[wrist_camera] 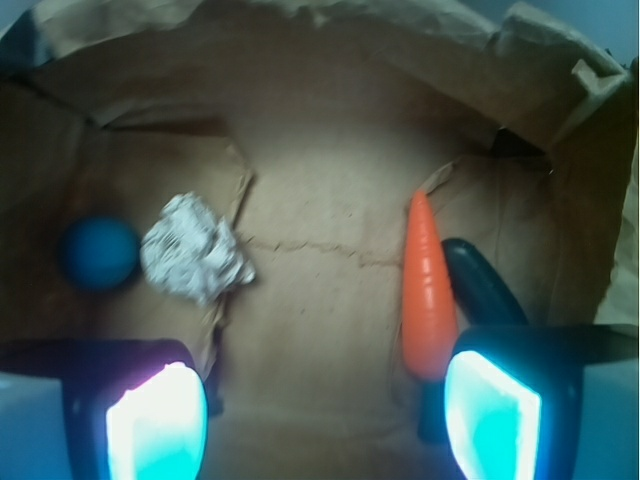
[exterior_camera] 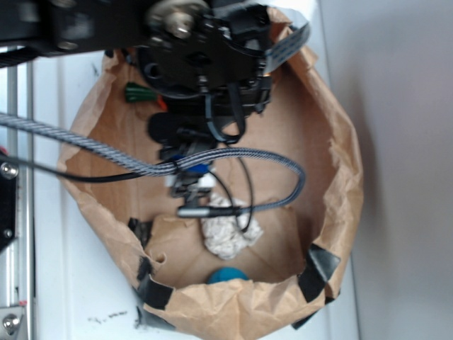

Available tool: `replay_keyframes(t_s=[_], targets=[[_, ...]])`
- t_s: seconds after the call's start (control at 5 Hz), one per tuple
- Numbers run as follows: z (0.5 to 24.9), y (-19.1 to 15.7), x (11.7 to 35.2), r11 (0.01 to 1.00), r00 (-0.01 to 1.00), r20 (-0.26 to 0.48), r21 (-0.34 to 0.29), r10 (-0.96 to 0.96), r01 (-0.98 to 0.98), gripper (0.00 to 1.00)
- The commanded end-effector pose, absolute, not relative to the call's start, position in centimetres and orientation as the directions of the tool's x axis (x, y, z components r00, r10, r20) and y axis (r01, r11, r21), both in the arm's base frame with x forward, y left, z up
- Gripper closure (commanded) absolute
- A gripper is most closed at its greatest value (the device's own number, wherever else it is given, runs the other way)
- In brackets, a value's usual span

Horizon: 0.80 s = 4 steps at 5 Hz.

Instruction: Grab the carrot.

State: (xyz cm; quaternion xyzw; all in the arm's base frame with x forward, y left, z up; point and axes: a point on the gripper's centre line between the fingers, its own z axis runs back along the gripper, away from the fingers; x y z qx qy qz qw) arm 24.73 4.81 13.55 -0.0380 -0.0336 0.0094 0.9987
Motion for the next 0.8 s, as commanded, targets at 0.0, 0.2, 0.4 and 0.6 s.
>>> replay_keyframes(t_s=[0.0, 0.2, 0.4, 0.6], targets=[[11.3, 6.9, 25.0, 0.994, 0.995, 0.083, -0.106, 0.047, -0.038, 0.00], [9.7, 7.3, 24.9, 0.992, 0.994, 0.097, -0.124, 0.044, -0.032, 0.00], [7.9, 7.4, 25.2, 0.990, 0.993, 0.109, -0.136, 0.042, -0.027, 0.00], [6.7, 7.6, 25.8, 0.992, 0.992, 0.110, -0.121, 0.057, -0.044, 0.00]])
